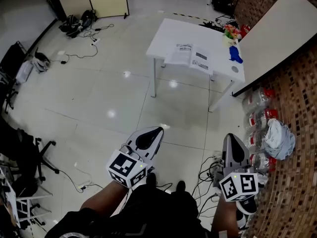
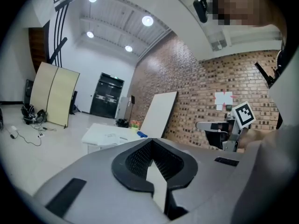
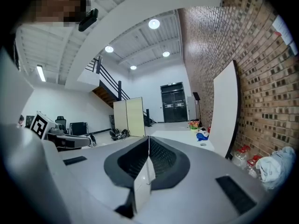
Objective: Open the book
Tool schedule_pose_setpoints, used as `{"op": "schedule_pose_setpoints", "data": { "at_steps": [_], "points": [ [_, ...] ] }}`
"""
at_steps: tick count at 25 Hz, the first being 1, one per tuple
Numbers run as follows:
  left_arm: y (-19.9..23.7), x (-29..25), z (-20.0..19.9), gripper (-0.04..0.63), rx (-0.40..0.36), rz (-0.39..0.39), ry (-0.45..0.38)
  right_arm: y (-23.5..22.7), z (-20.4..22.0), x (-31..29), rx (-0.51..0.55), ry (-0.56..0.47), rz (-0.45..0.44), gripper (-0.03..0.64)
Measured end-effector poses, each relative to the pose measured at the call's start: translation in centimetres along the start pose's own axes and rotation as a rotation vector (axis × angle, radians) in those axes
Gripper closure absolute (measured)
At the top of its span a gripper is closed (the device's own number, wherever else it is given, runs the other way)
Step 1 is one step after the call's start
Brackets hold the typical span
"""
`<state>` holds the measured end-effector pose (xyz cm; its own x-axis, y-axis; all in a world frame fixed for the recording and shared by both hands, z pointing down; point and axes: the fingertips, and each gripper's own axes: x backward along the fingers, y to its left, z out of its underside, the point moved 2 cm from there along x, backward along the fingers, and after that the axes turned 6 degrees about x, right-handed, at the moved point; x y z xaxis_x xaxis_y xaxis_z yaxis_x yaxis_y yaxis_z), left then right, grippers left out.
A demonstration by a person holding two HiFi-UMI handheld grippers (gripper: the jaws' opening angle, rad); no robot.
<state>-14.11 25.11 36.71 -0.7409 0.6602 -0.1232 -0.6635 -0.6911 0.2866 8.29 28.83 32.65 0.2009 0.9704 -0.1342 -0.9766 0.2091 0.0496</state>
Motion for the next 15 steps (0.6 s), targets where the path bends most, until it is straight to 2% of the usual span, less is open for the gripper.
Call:
{"op": "schedule_pose_setpoints", "data": {
  "at_steps": [5,11,15],
  "points": [
    [-7.0,2.0,0.1,0.600,-0.048,0.069,-0.036,-0.7,-0.1,6.0,-0.014,-0.048,-0.040,0.615],
    [-13.2,3.8,1.5,0.600,-0.039,-0.071,-0.042,-2.9,0.4,13.0,-0.015,-0.077,-0.102,0.617],
    [-16.5,5.3,1.2,0.600,-0.067,-0.085,-0.053,-3.5,1.1,15.5,-0.035,-0.073,-0.121,0.615]
  ]
}}
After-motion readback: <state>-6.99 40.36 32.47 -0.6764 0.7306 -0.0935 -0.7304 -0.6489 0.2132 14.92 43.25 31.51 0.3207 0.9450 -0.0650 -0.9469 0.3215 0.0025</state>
